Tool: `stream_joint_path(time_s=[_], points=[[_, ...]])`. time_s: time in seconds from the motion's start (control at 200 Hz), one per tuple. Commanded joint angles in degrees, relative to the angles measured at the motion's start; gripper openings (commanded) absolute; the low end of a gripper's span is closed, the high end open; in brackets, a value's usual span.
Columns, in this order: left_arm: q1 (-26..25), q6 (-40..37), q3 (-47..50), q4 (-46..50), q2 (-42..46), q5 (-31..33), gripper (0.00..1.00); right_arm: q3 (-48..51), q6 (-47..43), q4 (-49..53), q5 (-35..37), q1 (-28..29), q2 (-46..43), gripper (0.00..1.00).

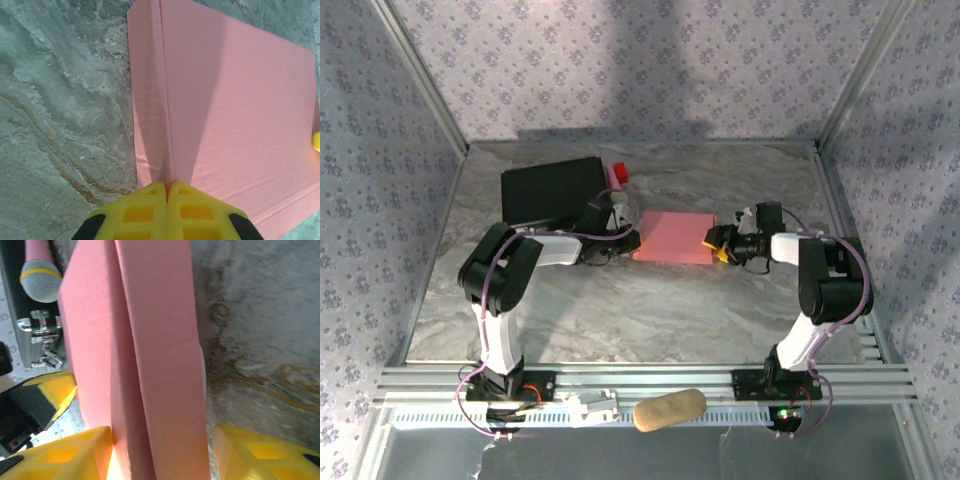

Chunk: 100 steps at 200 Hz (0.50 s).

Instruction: Fold the paper box

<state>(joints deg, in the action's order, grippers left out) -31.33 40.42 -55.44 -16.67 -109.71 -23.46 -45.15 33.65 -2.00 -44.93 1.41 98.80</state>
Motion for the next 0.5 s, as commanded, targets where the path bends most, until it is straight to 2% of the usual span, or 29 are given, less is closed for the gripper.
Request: stream_joint_path(time_s=[0.0,0.25,0.415,0.495], points=[[1.25,0.58,3.54,8.14,-4.47,3.73,0.04,0.70,2.58,-4.10,-2.89,0.51,0.76,0.55],[1.24,0.99,3.76,8.03,-2.35,4.05,0.07,1.51,11.51,-12.43,-4.24,1.86,1.53,0.43],[1.20,2.51,4.59,8.32,4.22,5.37,0.30,3.04,17.15,-13.16,-3.07,1.56,-1.01,0.34],[1.27,4.07,4.88,8.46,8.64,6.39,0.39,2.71,20.57,-12.05,-3.68,1.19,-1.54,0.33]])
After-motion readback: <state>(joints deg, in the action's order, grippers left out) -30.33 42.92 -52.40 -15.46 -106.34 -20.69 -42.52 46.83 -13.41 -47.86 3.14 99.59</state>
